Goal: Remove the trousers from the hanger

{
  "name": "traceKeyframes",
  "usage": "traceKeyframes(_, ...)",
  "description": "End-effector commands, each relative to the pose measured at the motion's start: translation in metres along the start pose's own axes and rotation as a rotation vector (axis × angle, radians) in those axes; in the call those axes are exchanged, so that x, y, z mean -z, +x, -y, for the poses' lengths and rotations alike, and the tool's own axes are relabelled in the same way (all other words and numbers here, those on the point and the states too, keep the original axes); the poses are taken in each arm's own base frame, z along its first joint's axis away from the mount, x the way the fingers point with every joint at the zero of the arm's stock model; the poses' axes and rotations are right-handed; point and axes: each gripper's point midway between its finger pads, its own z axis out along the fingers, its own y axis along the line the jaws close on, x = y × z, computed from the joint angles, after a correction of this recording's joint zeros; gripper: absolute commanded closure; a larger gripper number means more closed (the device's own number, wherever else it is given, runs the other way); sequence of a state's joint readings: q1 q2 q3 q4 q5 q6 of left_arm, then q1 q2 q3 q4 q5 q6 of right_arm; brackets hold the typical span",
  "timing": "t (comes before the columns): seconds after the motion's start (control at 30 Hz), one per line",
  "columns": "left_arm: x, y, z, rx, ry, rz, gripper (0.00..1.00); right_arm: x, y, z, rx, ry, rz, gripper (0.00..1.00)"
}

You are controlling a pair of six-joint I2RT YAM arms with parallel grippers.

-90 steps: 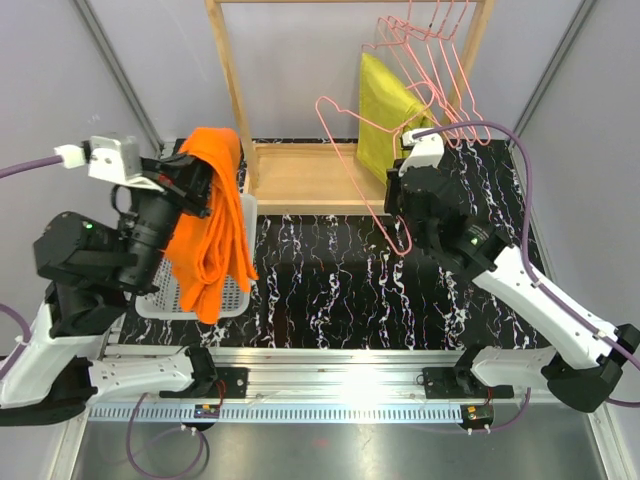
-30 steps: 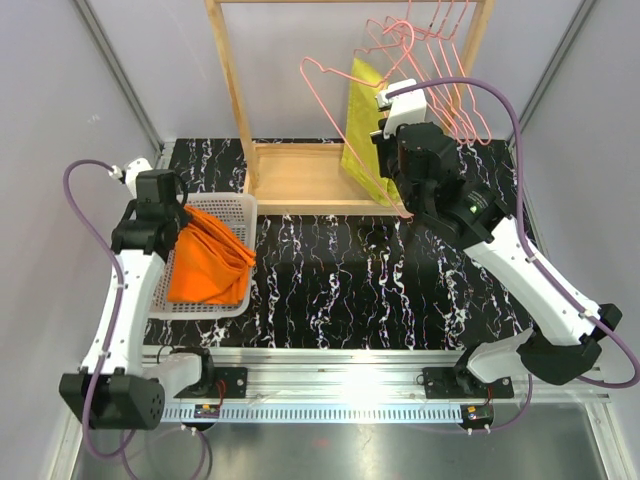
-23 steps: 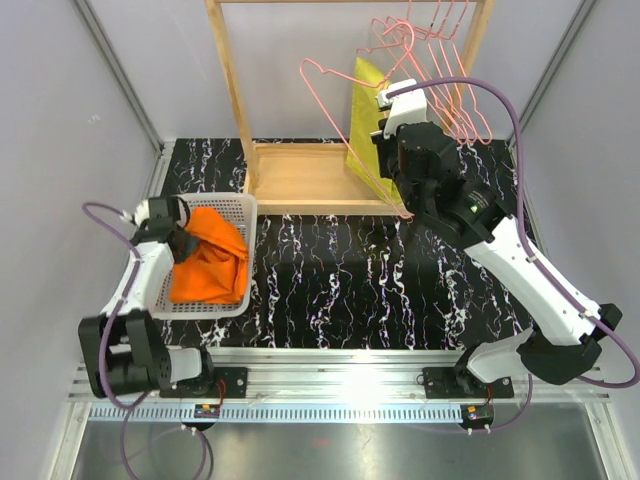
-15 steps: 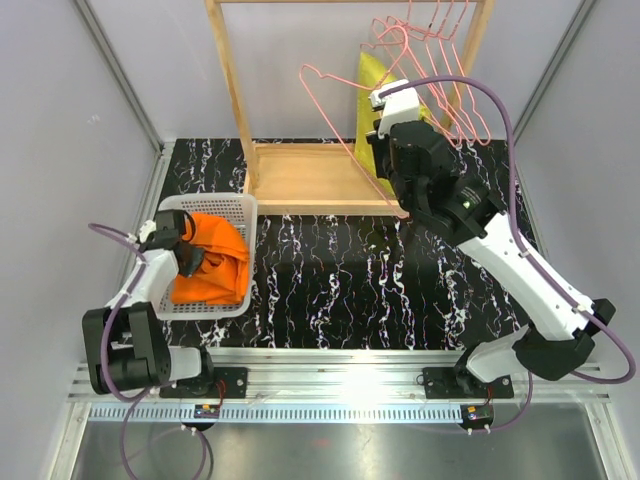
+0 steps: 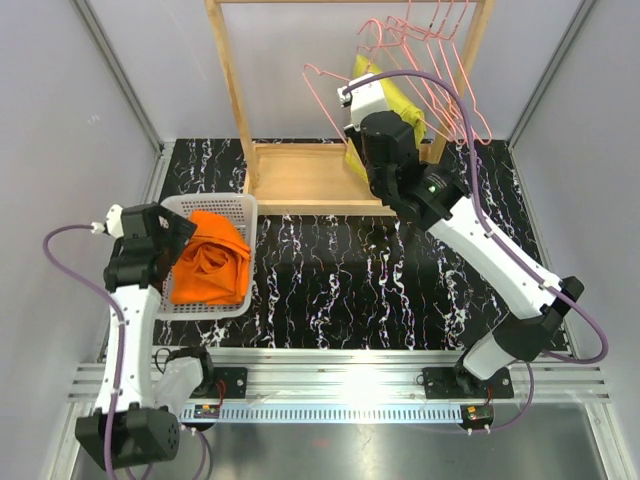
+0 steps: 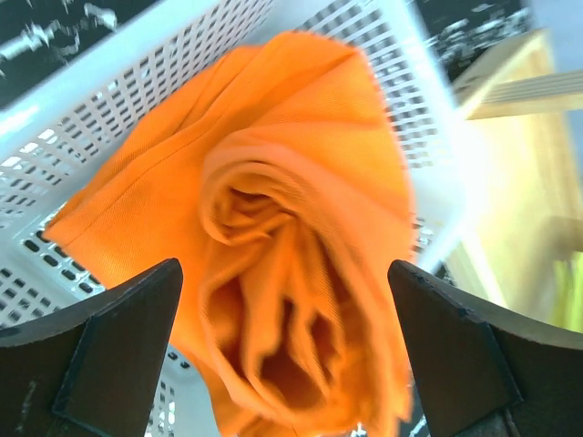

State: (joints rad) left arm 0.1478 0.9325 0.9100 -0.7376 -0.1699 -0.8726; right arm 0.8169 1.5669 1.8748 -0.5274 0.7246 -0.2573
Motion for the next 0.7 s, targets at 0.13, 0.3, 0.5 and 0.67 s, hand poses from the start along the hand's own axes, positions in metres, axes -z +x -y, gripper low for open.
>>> traceKeyframes(0.13, 0.072, -0.043, 0.012, -0.133, 0.118, 0.178, 0.01, -0.012, -0.036, 0.024, 0.084, 0.148, 0.075, 1.00)
traceKeyframes(0.3, 0.103, -0.044, 0.033, -0.319, 0.290, 0.205, 0.01, -0.026, -0.046, 0.029, 0.133, 0.250, 0.075, 1.00)
traceKeyframes(0.5, 0.126, -0.028, 0.039, -0.461, 0.449, 0.240, 0.01, -0.042, -0.060, 0.034, 0.200, 0.378, 0.074, 1.00)
traceKeyframes(0.67, 0.124, -0.020, 0.034, -0.487, 0.470, 0.266, 0.01, -0.055, -0.084, 0.032, 0.241, 0.447, 0.103, 1.00)
